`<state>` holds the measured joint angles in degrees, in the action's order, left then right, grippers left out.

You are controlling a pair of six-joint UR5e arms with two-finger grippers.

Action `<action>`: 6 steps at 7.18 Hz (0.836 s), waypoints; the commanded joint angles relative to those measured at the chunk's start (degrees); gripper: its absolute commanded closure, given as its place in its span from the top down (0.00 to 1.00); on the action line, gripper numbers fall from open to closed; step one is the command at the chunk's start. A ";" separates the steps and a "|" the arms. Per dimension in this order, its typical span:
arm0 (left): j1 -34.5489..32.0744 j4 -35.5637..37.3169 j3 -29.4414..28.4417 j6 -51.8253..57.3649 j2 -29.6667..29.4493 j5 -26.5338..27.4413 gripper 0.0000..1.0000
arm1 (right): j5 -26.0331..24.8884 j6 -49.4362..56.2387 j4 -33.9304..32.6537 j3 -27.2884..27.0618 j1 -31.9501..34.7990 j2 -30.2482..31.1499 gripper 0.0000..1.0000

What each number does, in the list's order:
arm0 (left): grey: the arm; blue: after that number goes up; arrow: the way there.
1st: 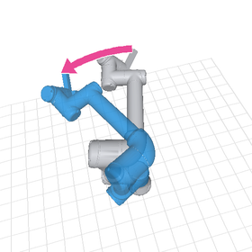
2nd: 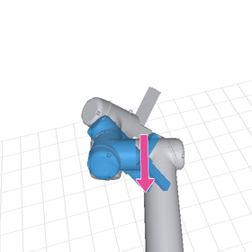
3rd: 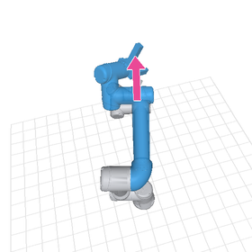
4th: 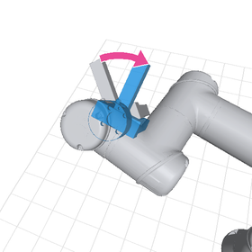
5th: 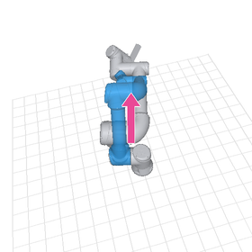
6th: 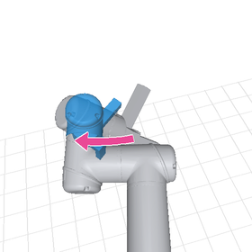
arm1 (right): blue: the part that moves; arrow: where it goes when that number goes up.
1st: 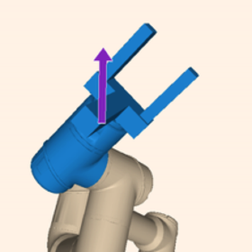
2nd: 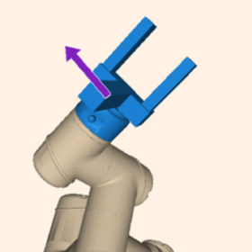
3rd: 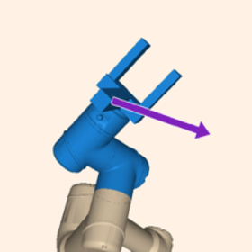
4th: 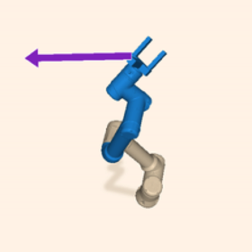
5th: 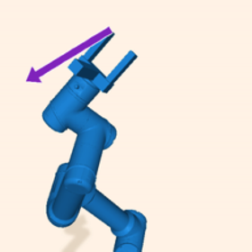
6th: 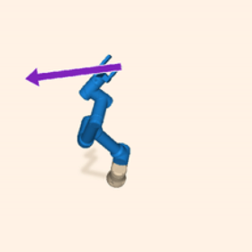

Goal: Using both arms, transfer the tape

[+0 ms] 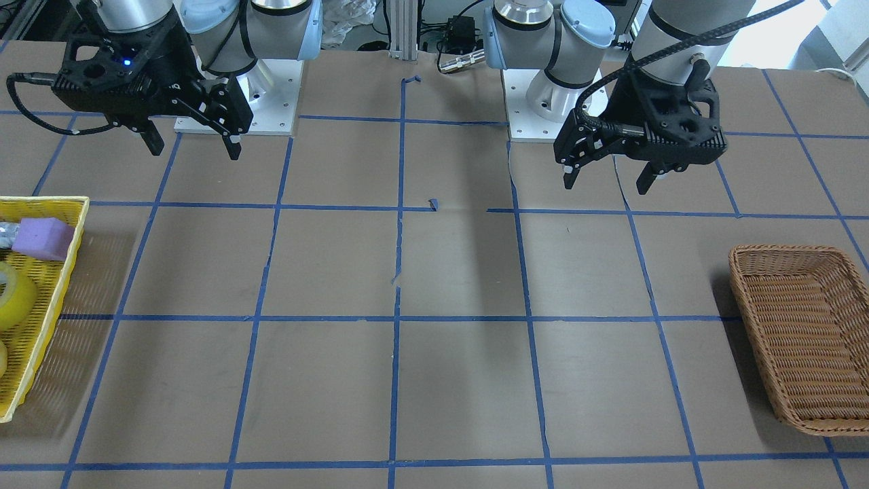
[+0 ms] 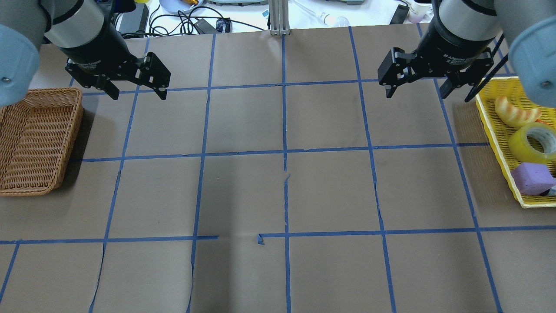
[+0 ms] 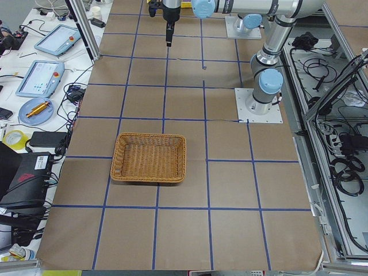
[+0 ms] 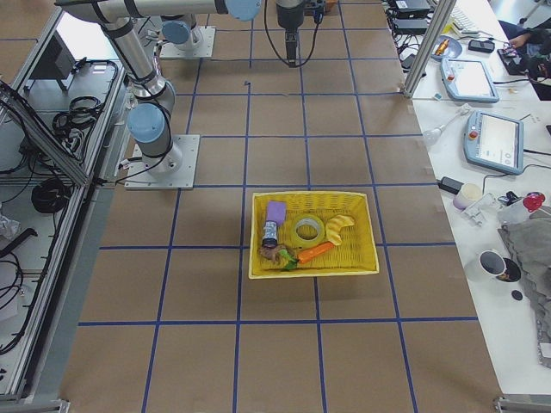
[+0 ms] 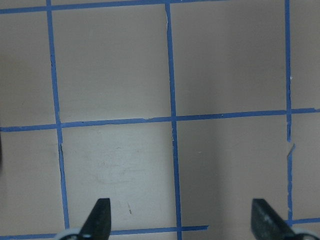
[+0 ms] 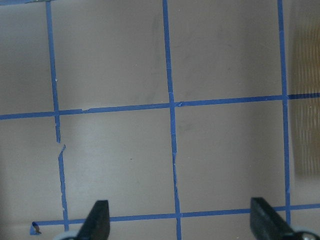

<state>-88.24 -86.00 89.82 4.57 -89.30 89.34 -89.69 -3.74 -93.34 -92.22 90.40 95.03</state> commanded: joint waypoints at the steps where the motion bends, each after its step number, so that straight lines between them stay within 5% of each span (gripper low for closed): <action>1: 0.00 0.21 0.00 0.00 0.00 -0.13 1.00 | -0.31 0.57 0.00 -0.33 0.04 0.15 1.00; 6: 0.00 0.21 0.00 0.00 0.00 -0.05 1.00 | -0.40 0.40 0.61 -0.50 -0.05 0.15 1.00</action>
<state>-88.24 -85.78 89.82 4.57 -89.30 89.30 -89.91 -3.26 -93.13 -92.67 90.36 95.15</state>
